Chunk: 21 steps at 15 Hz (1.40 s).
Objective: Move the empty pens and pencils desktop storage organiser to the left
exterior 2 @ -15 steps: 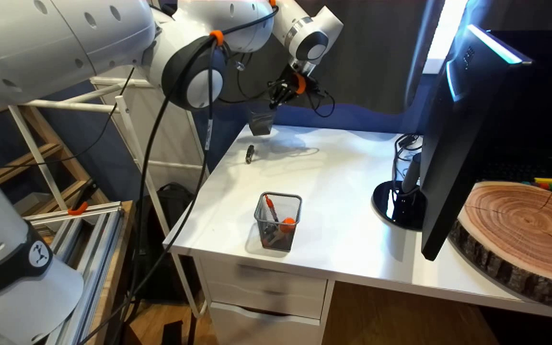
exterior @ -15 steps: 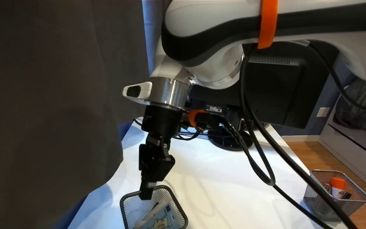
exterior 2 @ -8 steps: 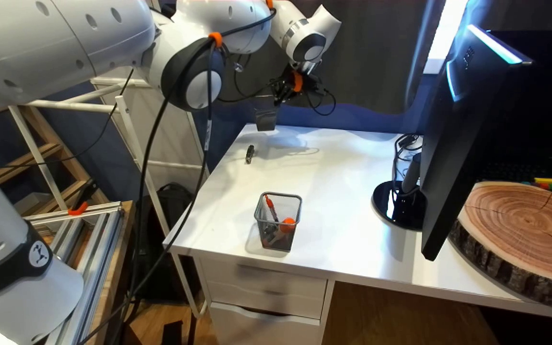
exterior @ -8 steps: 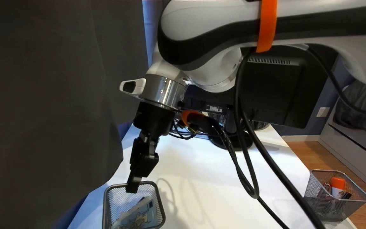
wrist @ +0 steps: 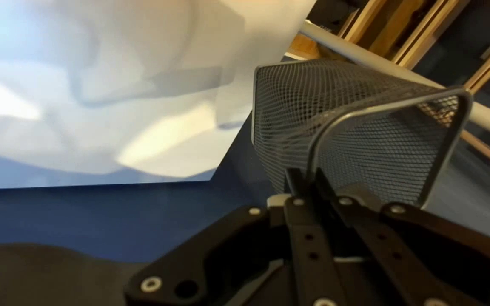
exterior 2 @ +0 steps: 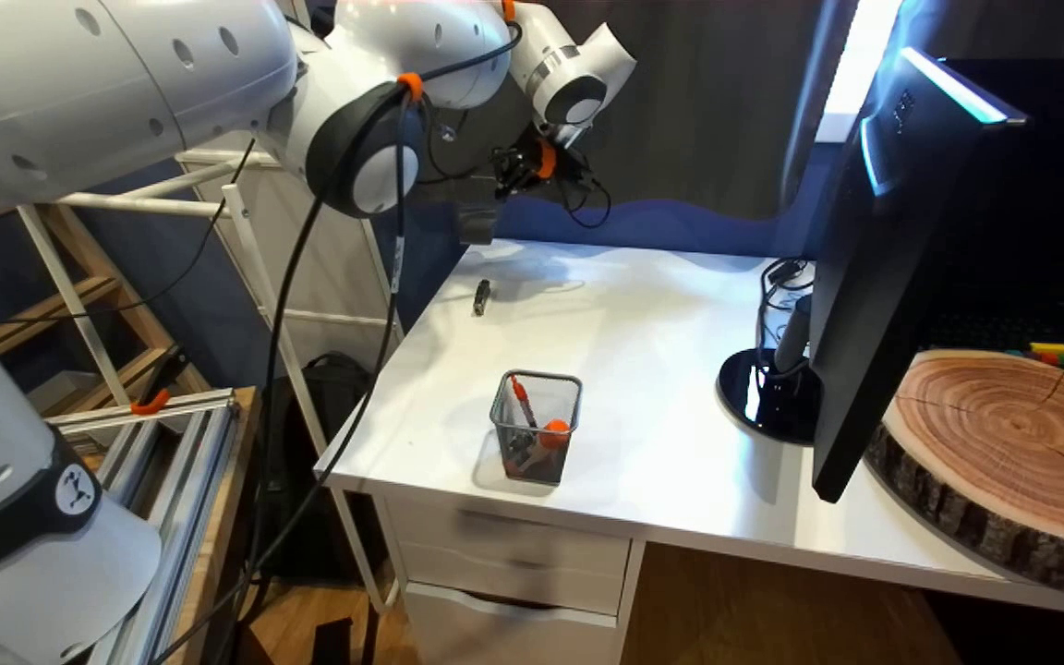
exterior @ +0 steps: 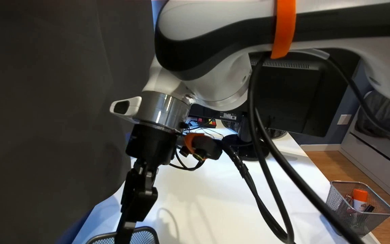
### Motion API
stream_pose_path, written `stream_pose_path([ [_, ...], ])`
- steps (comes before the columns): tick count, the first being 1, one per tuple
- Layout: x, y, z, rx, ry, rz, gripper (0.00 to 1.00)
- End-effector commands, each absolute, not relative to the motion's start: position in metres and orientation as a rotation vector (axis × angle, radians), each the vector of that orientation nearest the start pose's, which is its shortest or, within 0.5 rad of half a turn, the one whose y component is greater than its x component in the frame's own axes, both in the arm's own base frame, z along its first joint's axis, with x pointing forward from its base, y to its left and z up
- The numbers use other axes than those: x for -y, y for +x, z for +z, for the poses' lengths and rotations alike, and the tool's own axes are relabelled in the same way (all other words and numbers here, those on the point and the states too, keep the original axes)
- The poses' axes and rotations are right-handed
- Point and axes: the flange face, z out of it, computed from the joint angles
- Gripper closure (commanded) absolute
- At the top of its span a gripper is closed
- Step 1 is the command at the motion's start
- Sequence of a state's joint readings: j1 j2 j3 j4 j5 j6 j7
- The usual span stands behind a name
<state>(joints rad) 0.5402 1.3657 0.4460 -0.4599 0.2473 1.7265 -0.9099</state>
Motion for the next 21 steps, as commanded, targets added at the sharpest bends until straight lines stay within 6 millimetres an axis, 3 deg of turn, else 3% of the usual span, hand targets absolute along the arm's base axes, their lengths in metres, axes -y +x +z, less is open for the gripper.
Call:
stream_pose_path([
  [1, -0.542, 0.588, 0.222, 1.657, -1.822, 0.060, 0.98],
  [8, -0.540, 0.583, 0.208, 1.592, -2.025, 0.174, 0.98],
  [13, -0.532, 0.592, 0.200, 1.597, -2.126, 0.166, 0.98],
  [21, -0.533, 0.595, 0.201, 1.736, -2.094, 0.107, 0.98],
])
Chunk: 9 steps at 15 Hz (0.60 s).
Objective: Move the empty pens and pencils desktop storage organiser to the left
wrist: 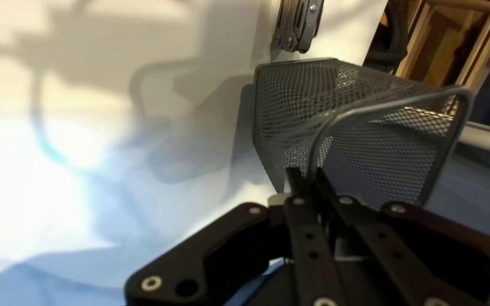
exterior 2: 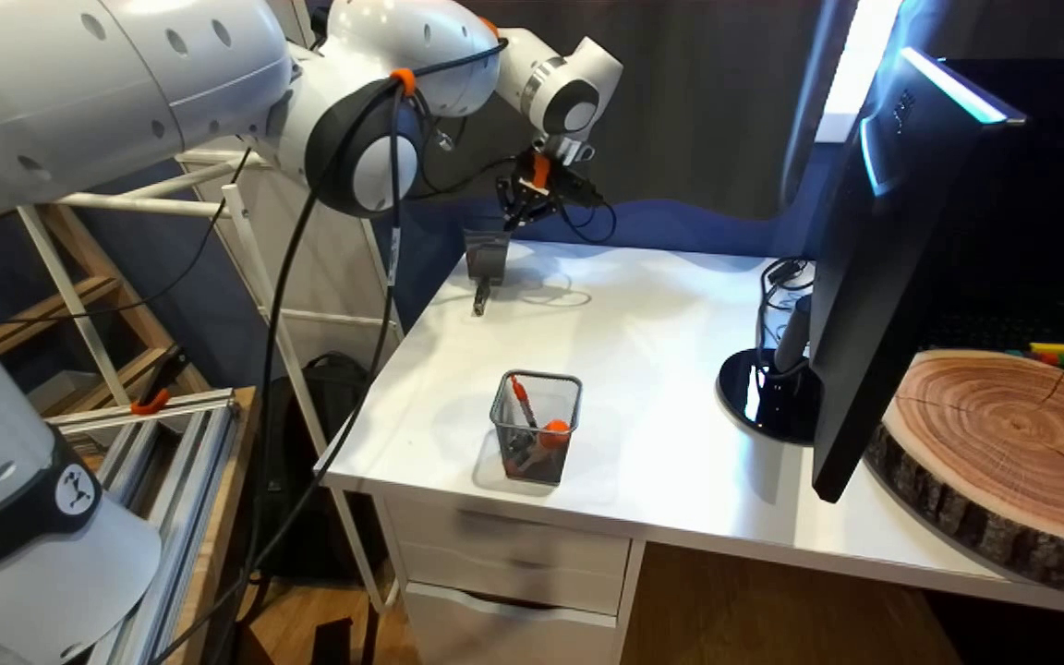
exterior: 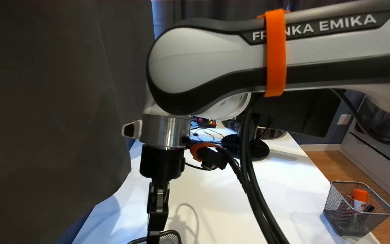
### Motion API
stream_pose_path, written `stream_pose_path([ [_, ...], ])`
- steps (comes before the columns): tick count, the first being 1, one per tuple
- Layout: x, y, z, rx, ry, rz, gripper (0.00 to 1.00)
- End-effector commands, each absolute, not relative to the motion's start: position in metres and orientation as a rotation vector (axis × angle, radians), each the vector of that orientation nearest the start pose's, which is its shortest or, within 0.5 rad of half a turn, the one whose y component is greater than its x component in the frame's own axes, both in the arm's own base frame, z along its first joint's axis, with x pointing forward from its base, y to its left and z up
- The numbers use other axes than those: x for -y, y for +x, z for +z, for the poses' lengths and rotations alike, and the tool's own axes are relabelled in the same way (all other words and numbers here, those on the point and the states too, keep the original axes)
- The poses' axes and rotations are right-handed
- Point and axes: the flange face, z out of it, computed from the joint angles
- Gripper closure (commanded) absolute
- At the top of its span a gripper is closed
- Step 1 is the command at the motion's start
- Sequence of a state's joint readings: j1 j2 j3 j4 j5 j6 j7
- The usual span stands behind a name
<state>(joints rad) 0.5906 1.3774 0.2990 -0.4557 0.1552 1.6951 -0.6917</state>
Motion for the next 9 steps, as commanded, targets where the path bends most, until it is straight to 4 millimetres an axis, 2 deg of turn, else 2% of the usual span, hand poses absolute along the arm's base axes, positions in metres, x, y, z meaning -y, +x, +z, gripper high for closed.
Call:
stream_pose_path([
  [1, -0.5354, 0.5952, 0.2011, 1.782, -2.084, 0.078, 0.98],
  [2, -0.5354, 0.5947, 0.2000, 1.829, -2.039, 0.070, 0.98],
  [3, -0.5307, 0.5955, 0.1955, 1.749, -2.075, 0.113, 0.98],
  [4, -0.5314, 0.5949, 0.1950, 1.758, -2.069, 0.111, 0.93],
  [5, -0.5312, 0.5948, 0.1943, 1.757, -2.069, 0.113, 0.93],
  [6, -0.5306, 0.5952, 0.1937, 1.756, -2.070, 0.113, 0.98],
  [9, -0.5380, 0.6009, 0.2000, 1.763, -2.076, -0.004, 0.98],
])
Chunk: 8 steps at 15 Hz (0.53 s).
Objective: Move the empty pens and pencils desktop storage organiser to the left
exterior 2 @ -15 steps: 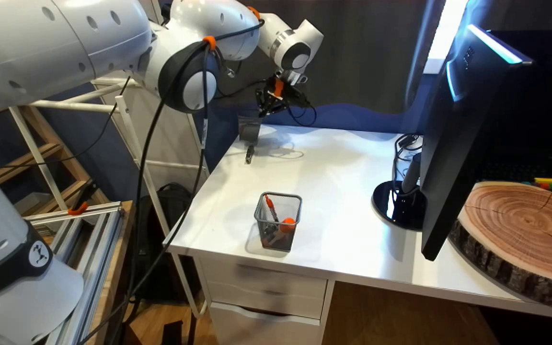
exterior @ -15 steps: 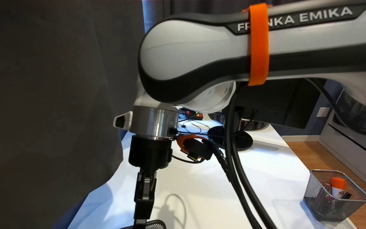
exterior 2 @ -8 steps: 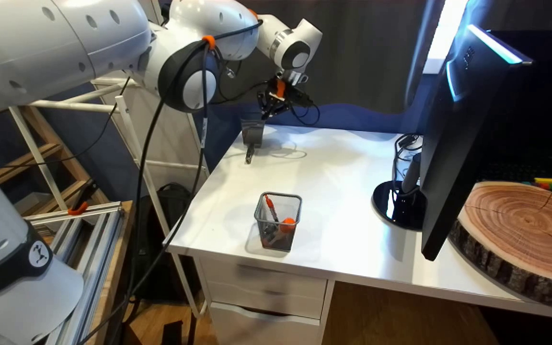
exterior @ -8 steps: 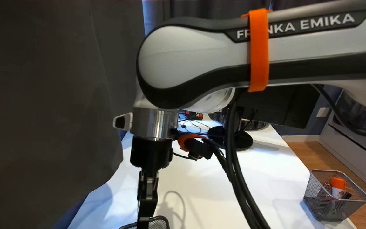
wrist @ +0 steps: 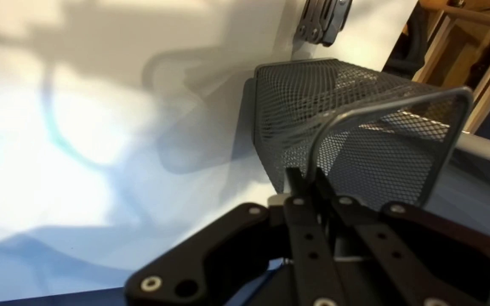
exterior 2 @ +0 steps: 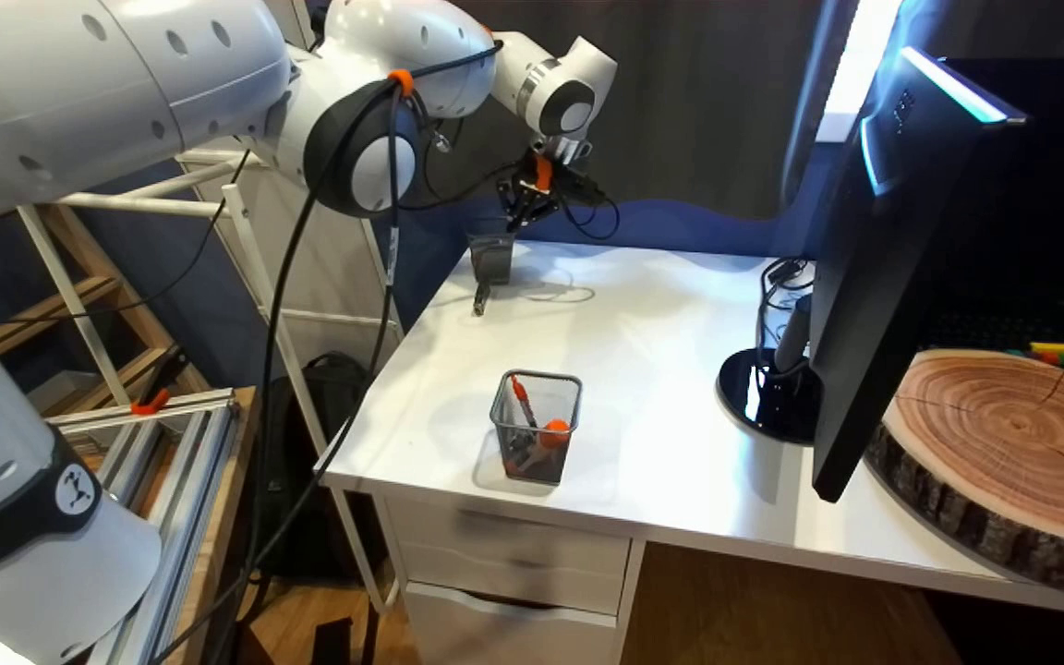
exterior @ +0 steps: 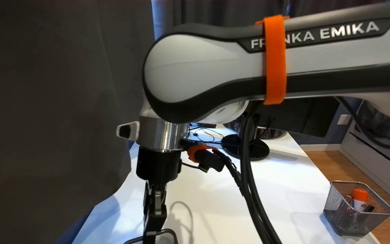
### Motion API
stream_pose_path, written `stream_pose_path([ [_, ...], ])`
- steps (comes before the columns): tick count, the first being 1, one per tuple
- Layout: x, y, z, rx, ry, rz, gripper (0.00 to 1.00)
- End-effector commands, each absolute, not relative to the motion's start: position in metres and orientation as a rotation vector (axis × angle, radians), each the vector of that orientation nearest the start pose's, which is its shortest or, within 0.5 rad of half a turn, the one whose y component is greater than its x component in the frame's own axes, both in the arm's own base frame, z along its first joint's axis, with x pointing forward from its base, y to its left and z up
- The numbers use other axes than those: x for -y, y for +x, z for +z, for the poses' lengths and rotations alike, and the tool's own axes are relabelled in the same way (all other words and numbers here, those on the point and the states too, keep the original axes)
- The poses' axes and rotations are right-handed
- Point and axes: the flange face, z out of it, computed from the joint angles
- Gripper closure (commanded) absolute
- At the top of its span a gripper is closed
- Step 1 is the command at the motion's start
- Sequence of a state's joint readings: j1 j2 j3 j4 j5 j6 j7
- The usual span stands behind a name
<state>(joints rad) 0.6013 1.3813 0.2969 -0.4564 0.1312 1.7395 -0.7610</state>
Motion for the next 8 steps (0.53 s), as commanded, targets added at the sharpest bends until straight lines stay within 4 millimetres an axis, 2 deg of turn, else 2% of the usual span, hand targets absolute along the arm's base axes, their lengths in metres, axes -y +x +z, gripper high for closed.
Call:
stream_pose_path([
  [1, -0.540, 0.604, 0.204, 1.750, -2.084, -0.058, 0.98],
  [5, -0.552, 0.615, 0.218, 1.694, -2.105, -0.271, 0.98],
  [8, -0.556, 0.613, 0.216, 1.630, -2.079, -0.277, 0.98],
])
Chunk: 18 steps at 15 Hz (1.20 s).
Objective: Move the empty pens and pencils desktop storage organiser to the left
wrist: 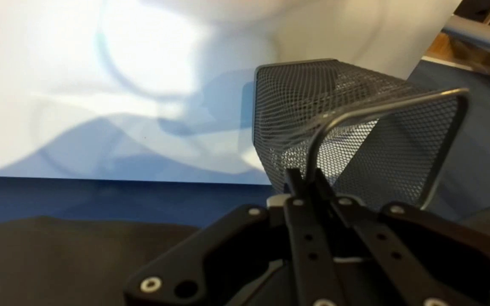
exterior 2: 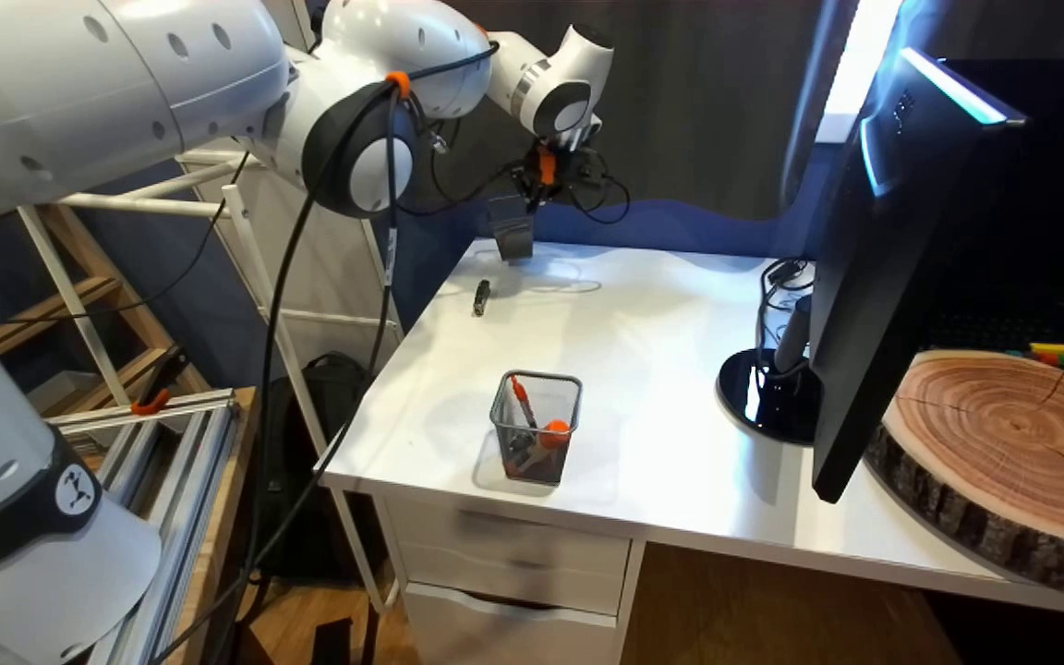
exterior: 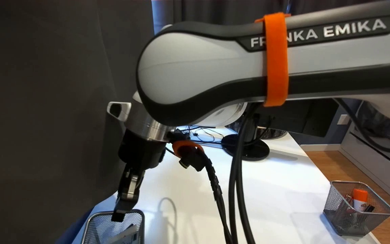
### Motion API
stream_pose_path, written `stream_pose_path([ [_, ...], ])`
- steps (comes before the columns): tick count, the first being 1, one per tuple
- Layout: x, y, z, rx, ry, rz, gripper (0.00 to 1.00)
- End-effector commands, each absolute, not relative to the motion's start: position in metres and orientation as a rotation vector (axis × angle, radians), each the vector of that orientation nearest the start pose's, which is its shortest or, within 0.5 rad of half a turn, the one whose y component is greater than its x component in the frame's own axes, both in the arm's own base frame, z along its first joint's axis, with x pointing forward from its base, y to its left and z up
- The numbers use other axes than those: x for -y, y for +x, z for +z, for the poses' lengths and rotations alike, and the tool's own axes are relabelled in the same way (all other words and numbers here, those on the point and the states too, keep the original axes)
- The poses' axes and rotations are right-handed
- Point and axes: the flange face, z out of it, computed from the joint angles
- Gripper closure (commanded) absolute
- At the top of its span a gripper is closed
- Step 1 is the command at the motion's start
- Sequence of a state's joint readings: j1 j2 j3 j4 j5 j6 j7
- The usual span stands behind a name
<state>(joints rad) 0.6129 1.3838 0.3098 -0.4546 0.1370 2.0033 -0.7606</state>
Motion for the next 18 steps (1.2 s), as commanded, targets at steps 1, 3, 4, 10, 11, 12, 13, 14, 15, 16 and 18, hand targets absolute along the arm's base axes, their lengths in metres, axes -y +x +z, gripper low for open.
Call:
stream_pose_path([
  [1, -0.557, 0.610, 0.214, 1.604, -2.076, -0.250, 0.98],
  [3, -0.557, 0.606, 0.212, 1.536, -2.086, -0.192, 0.98],
  [4, -0.557, 0.605, 0.210, 1.496, -2.101, -0.164, 0.98],
  [10, -0.557, 0.596, 0.191, 1.347, -2.204, -0.027, 0.98],
  [11, -0.557, 0.593, 0.186, 1.350, -2.212, 0.009, 0.98],
  [12, -0.557, 0.590, 0.183, 1.354, -2.220, 0.041, 0.98],
  [13, -0.557, 0.587, 0.181, 1.358, -2.227, 0.064, 0.98],
  [14, -0.557, 0.585, 0.180, 1.362, -2.233, 0.090, 0.98],
  [15, -0.557, 0.583, 0.178, 1.361, -2.237, 0.107, 0.98],
  [16, -0.556, 0.582, 0.176, 1.363, -2.244, 0.121, 0.98],
  [18, -0.555, 0.582, 0.175, 1.345, -2.261, 0.136, 0.68],
])
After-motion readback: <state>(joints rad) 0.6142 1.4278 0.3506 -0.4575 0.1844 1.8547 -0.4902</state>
